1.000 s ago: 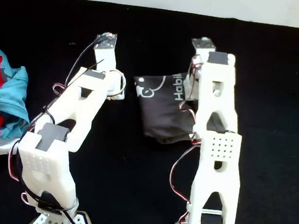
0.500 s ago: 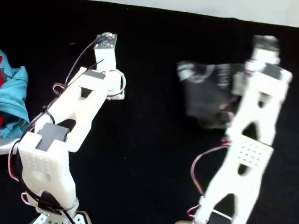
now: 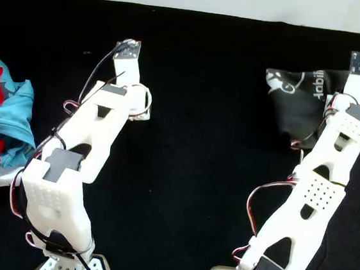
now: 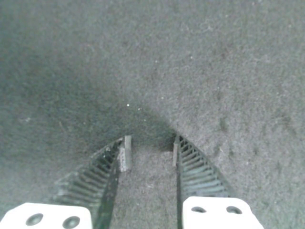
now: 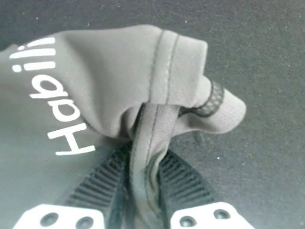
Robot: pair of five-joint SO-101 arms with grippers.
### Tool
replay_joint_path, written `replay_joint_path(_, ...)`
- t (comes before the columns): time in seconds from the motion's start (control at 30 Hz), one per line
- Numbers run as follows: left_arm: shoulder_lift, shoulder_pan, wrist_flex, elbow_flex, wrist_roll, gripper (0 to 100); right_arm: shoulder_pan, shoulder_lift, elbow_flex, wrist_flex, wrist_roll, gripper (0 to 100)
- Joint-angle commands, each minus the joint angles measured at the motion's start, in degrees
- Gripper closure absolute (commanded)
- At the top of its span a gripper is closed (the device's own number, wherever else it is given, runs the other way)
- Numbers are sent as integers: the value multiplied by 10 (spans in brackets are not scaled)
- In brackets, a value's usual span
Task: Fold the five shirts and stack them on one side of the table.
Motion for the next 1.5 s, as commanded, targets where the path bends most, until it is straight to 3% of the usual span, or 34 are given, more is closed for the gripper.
replay_joint_path(0.0,1,-2,0,-15,3,843,-4,-6,-34,21,7,988)
replay_joint_path(0.27,1,-2,0,-15,3,843,-33,-39,-106,200,5,786)
replay_joint_path(0.77,1,-2,0,-15,3,843,-38,-132,-225,301,3,786)
replay_joint_path(1.0,1,-2,0,-15,3,843,-36,-233,-224,483,3,786)
replay_joint_path(1.13,1,7,-1,-15,2,843,-15,-277,-217,504,1,786)
replay_joint_path(1.3,1,7,-1,-15,2,843,10,-385,-121,505,-82,786)
replay_joint_path(1.47,1,7,1,-15,2,843,-31,-645,202,504,-99,786)
